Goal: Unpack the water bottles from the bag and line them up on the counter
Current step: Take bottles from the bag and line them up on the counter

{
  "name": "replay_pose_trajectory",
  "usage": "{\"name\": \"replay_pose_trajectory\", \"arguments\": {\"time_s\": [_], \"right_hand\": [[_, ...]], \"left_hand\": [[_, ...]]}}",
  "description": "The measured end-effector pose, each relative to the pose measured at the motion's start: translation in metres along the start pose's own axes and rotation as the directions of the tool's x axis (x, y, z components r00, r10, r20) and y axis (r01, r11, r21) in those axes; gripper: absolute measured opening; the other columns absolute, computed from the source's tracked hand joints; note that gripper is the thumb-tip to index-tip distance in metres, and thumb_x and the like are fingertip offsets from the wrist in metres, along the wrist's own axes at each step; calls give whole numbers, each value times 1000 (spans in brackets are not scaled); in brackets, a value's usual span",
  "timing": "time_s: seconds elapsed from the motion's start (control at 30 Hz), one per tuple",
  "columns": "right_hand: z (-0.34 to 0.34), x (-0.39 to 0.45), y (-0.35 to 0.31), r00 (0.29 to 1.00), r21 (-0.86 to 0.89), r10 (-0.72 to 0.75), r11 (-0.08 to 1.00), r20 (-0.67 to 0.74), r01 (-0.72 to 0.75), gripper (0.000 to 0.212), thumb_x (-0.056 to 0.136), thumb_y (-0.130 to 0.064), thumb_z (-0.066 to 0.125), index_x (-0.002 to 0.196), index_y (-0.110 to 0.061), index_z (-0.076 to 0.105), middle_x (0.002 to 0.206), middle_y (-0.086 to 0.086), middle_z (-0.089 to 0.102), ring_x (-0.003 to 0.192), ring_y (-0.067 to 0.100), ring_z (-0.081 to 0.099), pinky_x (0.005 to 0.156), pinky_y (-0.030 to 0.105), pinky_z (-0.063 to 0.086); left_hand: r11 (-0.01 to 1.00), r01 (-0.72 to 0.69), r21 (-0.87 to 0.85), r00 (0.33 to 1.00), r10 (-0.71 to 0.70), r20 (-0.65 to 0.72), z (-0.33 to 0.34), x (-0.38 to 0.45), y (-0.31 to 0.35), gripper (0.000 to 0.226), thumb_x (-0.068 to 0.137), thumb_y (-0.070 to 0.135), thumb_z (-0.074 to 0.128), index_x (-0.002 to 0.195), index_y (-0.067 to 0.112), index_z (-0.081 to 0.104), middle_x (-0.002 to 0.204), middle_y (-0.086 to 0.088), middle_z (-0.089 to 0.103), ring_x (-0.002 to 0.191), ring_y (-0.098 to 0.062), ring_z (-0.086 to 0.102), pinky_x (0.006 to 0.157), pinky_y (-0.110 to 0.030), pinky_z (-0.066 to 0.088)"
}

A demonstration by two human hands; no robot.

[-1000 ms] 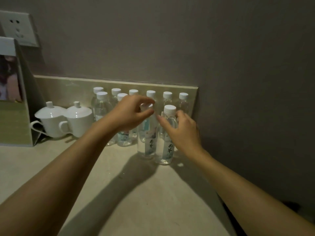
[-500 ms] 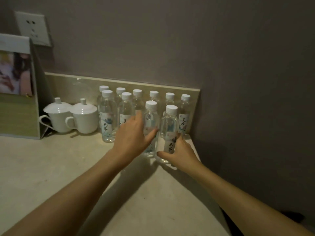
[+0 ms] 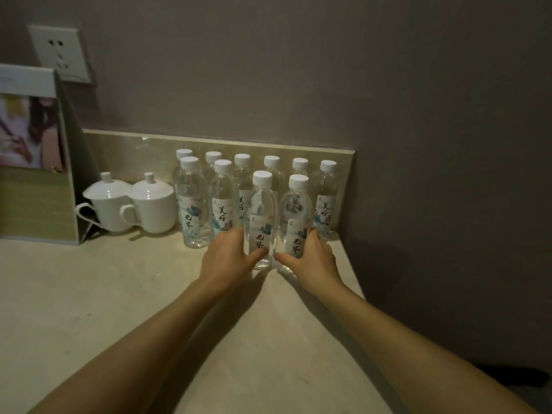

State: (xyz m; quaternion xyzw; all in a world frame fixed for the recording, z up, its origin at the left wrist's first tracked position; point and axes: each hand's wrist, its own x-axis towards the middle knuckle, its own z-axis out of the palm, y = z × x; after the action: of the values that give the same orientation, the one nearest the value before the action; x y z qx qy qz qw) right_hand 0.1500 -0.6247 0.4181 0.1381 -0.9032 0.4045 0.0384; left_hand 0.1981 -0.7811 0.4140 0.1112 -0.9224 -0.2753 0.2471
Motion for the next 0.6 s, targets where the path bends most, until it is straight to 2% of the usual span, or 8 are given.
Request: {"name": "replay_pose_trajectory", "arguments": {"time_s": [0.13,0.23,0.37,0.5,0.6], "right_hand": [[4,5,-6,1000,-17,17,1000,-2,-17,87,76,-48,74,141,-12,31,140,9,47,124,30,51,97,51,49],[4,6,-3,1000,-18,12,1000,12,-12,75,80,-42,74,136,-9,37,138,9,48,123,27,51,98,44,49],[10,7,-7,999,-41,29,999,-31,-30,69,80,-44,72,132,-11,39,134,9,50,121,28,52,96,49,50],[16,11,-13,998,-59,27,998,-61,-31,68,82,-43,71,132,-9,39,134,11,50,121,31,53,94,47,50],[18,16,-14,997,-80,34,996,-69,-40,70,83,-44,71,133,-8,38,137,12,49,123,32,52,94,46,50]], "left_hand": [[1000,14,-6,1000,-14,-19,6,4,-6,37,81,47,69,109,24,64,103,1,71,88,-19,66,75,-42,58],[998,1,-56,999,-3,-37,7,3,-4,38,84,40,70,114,19,63,107,-1,70,89,-19,66,78,-42,58],[995,37,-96,997,-44,-68,9,3,-2,36,86,36,70,115,14,65,106,-3,70,89,-19,66,80,-40,58],[995,98,34,993,-95,-71,7,4,-3,40,85,50,67,97,12,69,91,-3,70,81,-19,65,72,-36,57],[985,74,158,997,-69,-41,3,6,-2,41,89,50,63,92,10,69,86,-6,69,80,-23,65,71,-37,55]]}}
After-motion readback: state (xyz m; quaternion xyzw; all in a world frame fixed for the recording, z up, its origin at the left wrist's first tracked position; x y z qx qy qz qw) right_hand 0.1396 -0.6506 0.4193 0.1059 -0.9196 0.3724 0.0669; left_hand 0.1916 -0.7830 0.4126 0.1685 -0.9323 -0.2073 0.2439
